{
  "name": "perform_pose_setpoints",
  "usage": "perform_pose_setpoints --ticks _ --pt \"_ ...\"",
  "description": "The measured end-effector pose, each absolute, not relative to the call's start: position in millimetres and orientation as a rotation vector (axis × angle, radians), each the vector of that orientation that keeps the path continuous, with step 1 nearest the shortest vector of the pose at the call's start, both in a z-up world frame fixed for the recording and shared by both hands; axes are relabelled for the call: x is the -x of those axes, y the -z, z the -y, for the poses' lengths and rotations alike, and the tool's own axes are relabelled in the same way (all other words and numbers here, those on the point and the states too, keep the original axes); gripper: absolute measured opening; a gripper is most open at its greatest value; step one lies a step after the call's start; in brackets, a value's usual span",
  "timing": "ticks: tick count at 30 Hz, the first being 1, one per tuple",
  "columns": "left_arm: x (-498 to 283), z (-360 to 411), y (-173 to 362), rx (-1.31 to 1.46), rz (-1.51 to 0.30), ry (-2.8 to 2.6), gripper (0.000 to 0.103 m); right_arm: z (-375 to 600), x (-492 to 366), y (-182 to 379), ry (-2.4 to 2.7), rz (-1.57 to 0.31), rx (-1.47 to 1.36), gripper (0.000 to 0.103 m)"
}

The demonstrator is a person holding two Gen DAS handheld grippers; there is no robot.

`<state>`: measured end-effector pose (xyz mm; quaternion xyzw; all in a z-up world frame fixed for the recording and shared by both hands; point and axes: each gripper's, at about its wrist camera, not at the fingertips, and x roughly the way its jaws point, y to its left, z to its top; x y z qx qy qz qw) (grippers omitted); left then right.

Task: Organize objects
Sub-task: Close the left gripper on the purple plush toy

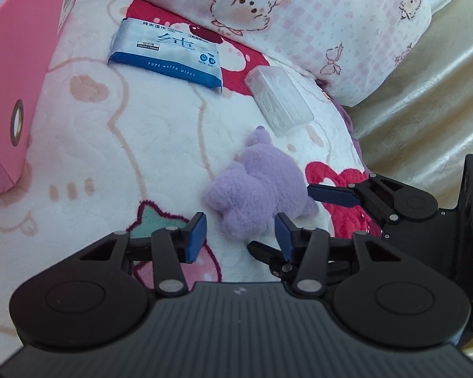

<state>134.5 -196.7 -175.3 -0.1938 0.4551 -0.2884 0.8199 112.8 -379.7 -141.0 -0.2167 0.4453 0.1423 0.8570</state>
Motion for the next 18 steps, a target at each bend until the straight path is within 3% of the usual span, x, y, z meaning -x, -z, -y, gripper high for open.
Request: perform_pose_setpoints --ticks 7,18 --pt "-147 193 180 0.46 -0.963 0.595 0.033 376 -120 146 -0.331 -0.964 0.441 0.08" --pt "-142 189 167 0.449 -0.987 0.597 0.031 380 -106 132 -0.35 -1.015 0.277 0.074"
